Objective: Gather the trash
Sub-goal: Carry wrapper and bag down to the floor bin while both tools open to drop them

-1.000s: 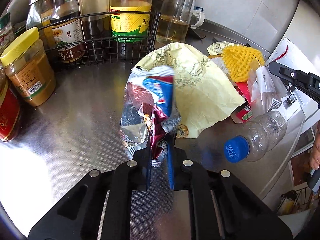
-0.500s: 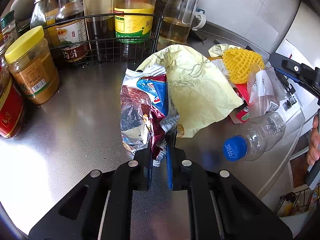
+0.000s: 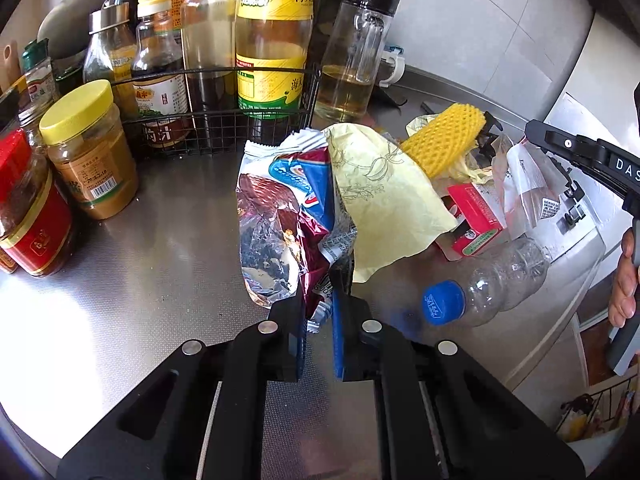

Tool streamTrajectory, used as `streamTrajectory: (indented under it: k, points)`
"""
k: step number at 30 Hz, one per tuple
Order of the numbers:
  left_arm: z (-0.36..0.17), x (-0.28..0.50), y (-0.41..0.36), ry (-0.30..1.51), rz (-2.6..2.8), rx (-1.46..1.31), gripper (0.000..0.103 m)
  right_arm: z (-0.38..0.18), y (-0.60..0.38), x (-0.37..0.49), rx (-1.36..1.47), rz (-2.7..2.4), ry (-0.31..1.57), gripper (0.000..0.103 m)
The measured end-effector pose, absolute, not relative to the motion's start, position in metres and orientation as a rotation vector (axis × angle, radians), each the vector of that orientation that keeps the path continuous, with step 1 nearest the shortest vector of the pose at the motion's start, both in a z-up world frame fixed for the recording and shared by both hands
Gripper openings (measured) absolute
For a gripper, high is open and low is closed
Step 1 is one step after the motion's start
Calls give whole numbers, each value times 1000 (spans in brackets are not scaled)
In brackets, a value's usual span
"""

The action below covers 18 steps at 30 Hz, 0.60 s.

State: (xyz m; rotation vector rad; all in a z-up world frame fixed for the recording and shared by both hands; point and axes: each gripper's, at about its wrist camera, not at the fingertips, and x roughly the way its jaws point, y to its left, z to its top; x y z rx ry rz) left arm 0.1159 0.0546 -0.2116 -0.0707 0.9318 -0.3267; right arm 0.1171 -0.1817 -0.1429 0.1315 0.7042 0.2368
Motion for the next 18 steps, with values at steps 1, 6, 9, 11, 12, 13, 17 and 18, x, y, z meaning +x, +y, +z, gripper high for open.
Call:
streamTrajectory:
  k: [1,6,9,11,12,13,17,18]
  points:
    - [-207,112,54,923,-325,-68,9,-138,-184,114,134,240,694,4]
    - [-183,83,47,883,-323,-57,9,-122,-192,85,146,255,661,4]
    - [-173,59,40,871,-330,-58,9,-118,-197,62,152,268,657,4]
    - [-168,42,33,866,-334,-56,9,-117,-200,44,152,277,657,4]
    - [-166,32,30,863,-335,-54,9,-117,-202,36,151,281,659,4]
    - [-165,22,26,862,-338,-54,9,-118,-204,26,152,285,662,4]
    - [-171,-20,11,881,-353,-63,9,-126,-209,-12,147,300,688,4]
    - [-173,-30,7,889,-356,-67,9,-130,-211,-22,147,304,699,4]
